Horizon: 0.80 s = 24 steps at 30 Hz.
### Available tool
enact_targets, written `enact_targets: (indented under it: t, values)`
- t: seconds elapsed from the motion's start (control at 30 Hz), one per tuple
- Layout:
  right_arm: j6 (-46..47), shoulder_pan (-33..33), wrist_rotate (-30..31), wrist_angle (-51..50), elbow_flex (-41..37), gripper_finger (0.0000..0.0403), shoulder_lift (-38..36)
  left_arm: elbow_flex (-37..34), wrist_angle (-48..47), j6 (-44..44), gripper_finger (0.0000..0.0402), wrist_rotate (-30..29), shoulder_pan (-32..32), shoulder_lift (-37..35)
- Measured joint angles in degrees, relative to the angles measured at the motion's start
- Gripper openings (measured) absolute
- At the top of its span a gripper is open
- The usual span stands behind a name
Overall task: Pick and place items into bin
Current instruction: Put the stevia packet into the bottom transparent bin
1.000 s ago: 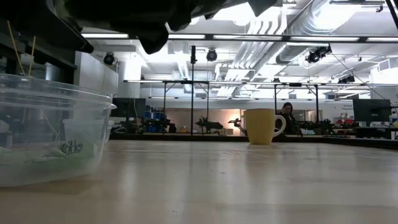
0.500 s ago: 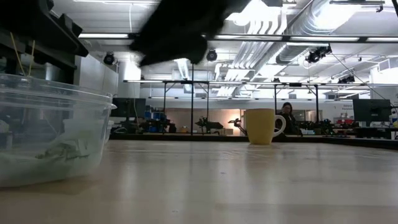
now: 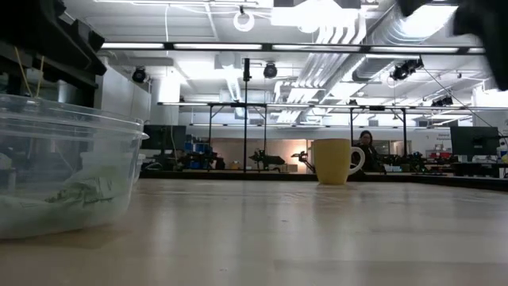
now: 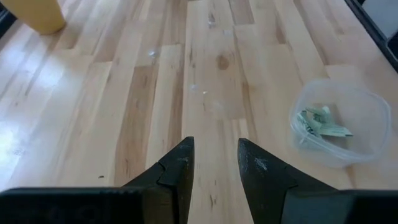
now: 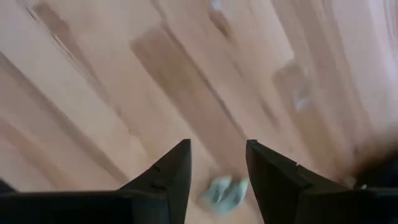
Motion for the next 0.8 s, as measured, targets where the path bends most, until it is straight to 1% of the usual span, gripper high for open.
enact_targets:
  t: [0.13, 0.23, 0.3, 0.4, 0.5, 0.67, 0.8]
  values:
    - [12.6, 6.99, 2.18, -0.62, 0.0, 0.0154, -1.51, 0.0, 0.02, 1.19, 0.0159, 1.03, 0.0, 0.0]
    - [19.4, 11.72, 3.25, -0.9, 0.02, 0.0177, -1.37, 0.0, 0.05, 1.74, 0.0159, 1.05, 0.0, 0.0]
    - [22.41, 14.03, 2.88, -0.86, 0.02, 0.0195, -0.6, 0.0, 0.05, 1.8, 0.0159, 1.05, 0.0, 0.01]
    - [24.3, 16.3, 2.25, -1.09, 0.02, 0.0218, 1.1, 0.0, 0.07, 1.74, 0.0159, 1.05, 0.0, 0.02]
    - [24.59, 17.53, 2.86, -1.58, 0.02, 0.0228, 3.64, 0.0, 0.08, 1.72, 0.0159, 1.05, 0.0, 0.02]
    - [25.27, 17.8, 0.14, -1.54, 0.02, 0.022, 7.82, 0.0, 0.36, 1.71, 0.0159, 1.03, 0.0, 0.02]
    - [25.72, 17.8, 0.05, -2.01, 0.02, 0.0212, 9.75, 0.0, 0.36, 1.68, 0.0159, 1.03, 0.0, 0.02]
